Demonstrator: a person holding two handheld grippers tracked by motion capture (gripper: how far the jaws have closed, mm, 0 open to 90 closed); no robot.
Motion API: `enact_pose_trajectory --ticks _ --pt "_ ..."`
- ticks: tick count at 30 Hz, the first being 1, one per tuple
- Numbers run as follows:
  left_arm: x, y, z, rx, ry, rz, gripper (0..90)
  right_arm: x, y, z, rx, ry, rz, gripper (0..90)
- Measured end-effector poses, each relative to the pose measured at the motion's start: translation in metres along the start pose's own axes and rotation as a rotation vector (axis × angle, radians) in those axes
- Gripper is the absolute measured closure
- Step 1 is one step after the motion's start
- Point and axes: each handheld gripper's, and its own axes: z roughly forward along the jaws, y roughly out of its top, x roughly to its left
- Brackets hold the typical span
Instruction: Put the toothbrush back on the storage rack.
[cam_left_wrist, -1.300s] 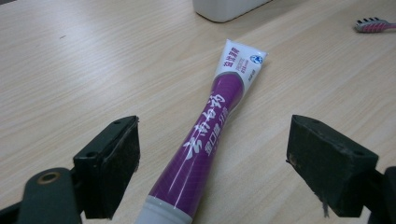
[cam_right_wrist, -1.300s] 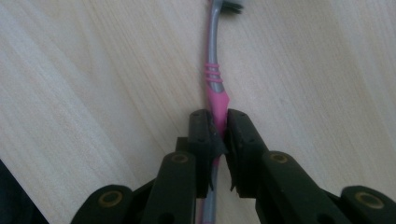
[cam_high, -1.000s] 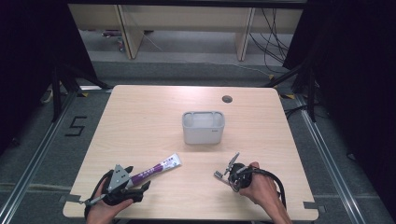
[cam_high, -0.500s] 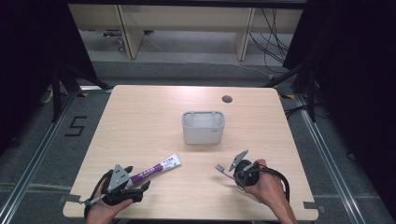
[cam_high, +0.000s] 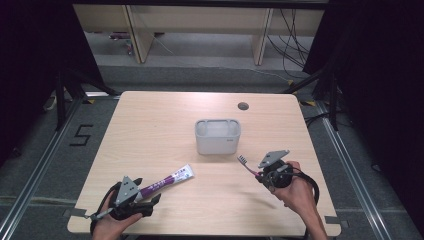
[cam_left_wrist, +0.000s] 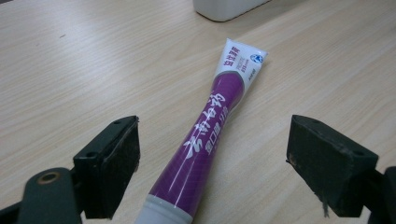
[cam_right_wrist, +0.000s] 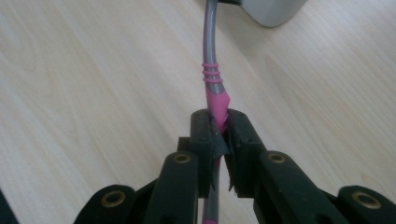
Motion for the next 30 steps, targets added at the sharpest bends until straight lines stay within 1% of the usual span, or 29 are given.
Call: enact_pose_trajectory --ticks 1,2,3,5,6,7,8,9,10,11,12,13,15,16,17,18,19,23,24,25,26,27,28,30 --pt "0.000 0.000 0.000 0.000 0.000 0.000 17.1 -0.001 -0.001 0.000 -0.004 -0.001 0.021 82.3" --pt "0.000 0.000 0.000 -0.001 0.000 -0.003 17.1 -0.005 -0.002 0.001 -0.017 -0.005 0.023 82.3" --pt "0.000 0.000 0.000 0.000 -0.001 -0.003 17.0 -0.007 -0.003 0.002 -0.031 0.003 0.039 82.3" --pt "0.000 0.000 0.000 0.002 0.000 0.000 17.0 -0.009 -0.004 0.003 -0.059 -0.010 0.053 82.3" --pt "0.001 0.000 0.000 0.005 -0.002 -0.003 17.1 -0.011 -0.003 0.001 -0.054 -0.002 0.069 82.3" --pt "0.001 0.000 0.000 0.001 0.002 -0.004 17.0 -0.011 -0.003 0.001 -0.070 0.001 0.079 82.3" --pt "0.000 0.000 0.000 0.001 0.002 -0.005 17.1 -0.013 -0.003 0.002 -0.094 -0.006 0.080 82.3" --pt "0.000 0.000 0.000 0.001 0.002 -0.005 17.0 -0.013 -0.003 0.002 -0.094 -0.006 0.080 82.3" --pt "0.000 0.000 0.000 0.000 0.001 -0.004 17.0 -0.015 -0.002 0.001 -0.107 -0.005 0.084 82.4" --pt "0.000 0.000 0.000 0.000 0.001 -0.003 17.0 -0.018 -0.001 0.000 -0.143 -0.006 0.082 82.3" --pt "0.001 0.000 0.000 0.003 0.004 -0.004 17.0 -0.021 0.002 -0.002 -0.167 -0.003 0.105 82.3" --pt "0.001 0.000 0.000 0.004 0.005 -0.003 17.1 -0.022 0.003 -0.002 -0.186 -0.011 0.107 82.3" --pt "0.001 0.000 0.000 0.004 0.004 -0.004 17.1 -0.024 0.005 -0.004 -0.189 -0.005 0.107 82.3" --pt "0.001 0.000 0.000 0.003 0.003 -0.005 17.0 -0.027 0.009 -0.006 -0.222 -0.010 0.112 82.3" --pt "0.001 0.000 -0.001 0.004 0.004 -0.004 17.0 -0.028 0.011 -0.007 -0.227 -0.006 0.123 82.3" --pt "0.001 0.000 -0.001 0.003 0.005 -0.004 17.1 -0.030 0.013 -0.007 -0.248 -0.011 0.110 82.3" --pt "0.001 0.000 -0.001 0.004 0.005 -0.005 17.1 -0.031 0.015 -0.007 -0.261 -0.005 0.130 82.3" --pt "0.001 0.000 -0.001 0.003 0.006 -0.004 17.0 -0.038 0.023 -0.007 -0.313 -0.014 0.121 82.3" --pt "0.001 0.000 -0.001 0.003 0.006 -0.004 17.1 -0.038 0.025 -0.007 -0.321 -0.010 0.145 82.3" --pt "0.001 0.000 -0.001 0.004 0.004 -0.004 17.1 -0.040 0.026 -0.007 -0.337 -0.018 0.144 82.3" --pt "0.001 0.000 0.000 0.004 0.003 -0.005 17.0 -0.042 0.029 -0.008 -0.353 -0.012 0.153 82.3" --pt "0.001 0.000 0.000 0.004 0.003 -0.005 17.1 -0.042 0.029 -0.008 -0.353 -0.012 0.153 82.3" --pt "0.001 0.000 0.000 0.004 0.003 -0.004 17.1 -0.047 0.033 -0.010 -0.395 -0.021 0.158 82.3" --pt "0.001 0.000 0.000 0.004 0.003 -0.005 17.1 -0.050 0.036 -0.013 -0.418 -0.012 0.181 82.3"
